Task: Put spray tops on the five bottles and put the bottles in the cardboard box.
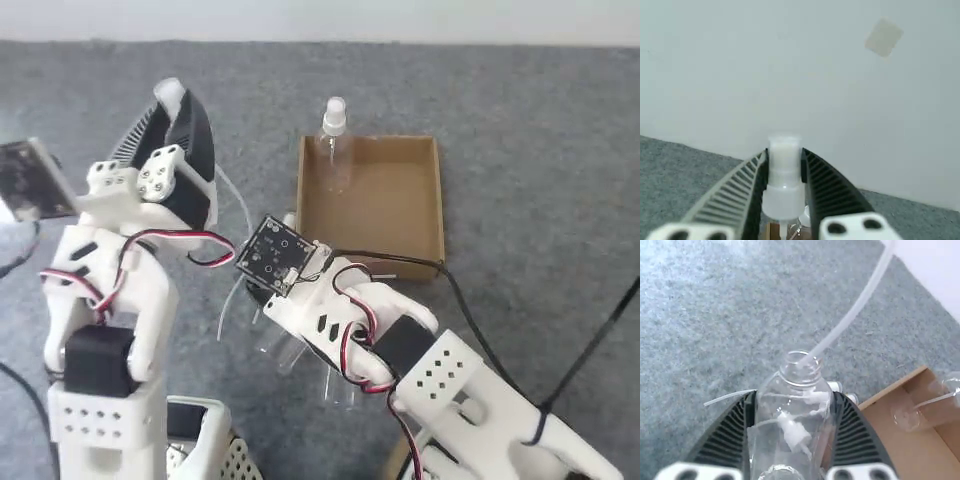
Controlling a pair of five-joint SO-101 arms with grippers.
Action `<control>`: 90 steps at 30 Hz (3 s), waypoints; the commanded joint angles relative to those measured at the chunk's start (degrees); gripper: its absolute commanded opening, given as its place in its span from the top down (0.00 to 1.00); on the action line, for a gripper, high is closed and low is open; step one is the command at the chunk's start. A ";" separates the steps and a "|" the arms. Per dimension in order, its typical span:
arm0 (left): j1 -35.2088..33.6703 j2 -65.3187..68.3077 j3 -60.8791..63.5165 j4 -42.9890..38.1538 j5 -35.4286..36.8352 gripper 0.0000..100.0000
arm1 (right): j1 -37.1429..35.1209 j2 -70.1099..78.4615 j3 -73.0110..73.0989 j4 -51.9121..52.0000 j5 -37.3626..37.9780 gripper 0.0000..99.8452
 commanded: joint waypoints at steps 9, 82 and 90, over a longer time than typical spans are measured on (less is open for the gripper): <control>-2.81 -1.32 0.75 -6.68 -0.88 0.99 | -0.48 -2.51 -0.53 -0.84 -0.70 0.99; 10.64 -1.41 -5.41 20.04 -15.82 0.87 | 8.66 -4.70 14.95 -28.53 -10.29 0.99; -4.92 -1.41 1.98 24.26 -20.40 0.74 | 16.31 -4.62 7.30 -21.85 -10.64 0.99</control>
